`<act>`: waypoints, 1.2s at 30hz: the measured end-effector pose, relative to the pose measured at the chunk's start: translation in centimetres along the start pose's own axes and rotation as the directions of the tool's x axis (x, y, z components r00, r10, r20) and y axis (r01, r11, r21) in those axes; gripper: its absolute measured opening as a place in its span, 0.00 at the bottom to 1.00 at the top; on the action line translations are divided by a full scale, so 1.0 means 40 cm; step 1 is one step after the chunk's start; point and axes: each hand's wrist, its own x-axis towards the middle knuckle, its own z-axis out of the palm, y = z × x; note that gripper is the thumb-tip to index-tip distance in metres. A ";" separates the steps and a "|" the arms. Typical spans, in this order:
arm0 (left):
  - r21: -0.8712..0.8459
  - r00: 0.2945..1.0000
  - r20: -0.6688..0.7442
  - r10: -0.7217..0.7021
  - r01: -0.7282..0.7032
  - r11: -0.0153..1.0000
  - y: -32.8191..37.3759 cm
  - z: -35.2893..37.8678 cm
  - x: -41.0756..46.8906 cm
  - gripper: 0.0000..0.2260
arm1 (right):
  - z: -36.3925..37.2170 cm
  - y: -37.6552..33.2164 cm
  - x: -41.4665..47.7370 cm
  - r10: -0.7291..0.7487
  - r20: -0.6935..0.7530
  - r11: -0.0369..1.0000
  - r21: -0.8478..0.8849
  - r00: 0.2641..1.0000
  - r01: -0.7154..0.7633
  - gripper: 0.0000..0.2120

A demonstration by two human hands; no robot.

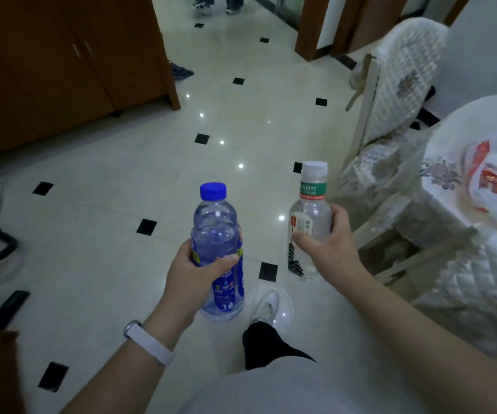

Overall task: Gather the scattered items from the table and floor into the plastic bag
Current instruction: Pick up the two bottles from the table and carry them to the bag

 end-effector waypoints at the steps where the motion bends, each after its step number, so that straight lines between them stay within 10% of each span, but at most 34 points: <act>1: 0.015 1.000 0.000 -0.006 0.006 1.000 0.023 0.013 0.042 0.24 | 0.004 -0.005 0.049 0.012 -0.011 1.000 0.022 1.000 -0.012 0.28; 20: 0.090 0.921 0.389 0.029 -0.070 0.994 0.385 0.488 0.738 0.30 | -0.249 -0.071 0.671 0.199 -0.394 0.980 0.089 0.897 -0.178 0.33; 36: 0.297 0.492 0.846 -0.205 -0.114 0.948 0.514 1.062 1.167 0.28 | -0.406 -0.083 0.864 0.416 -0.814 0.859 0.204 0.407 -0.470 0.42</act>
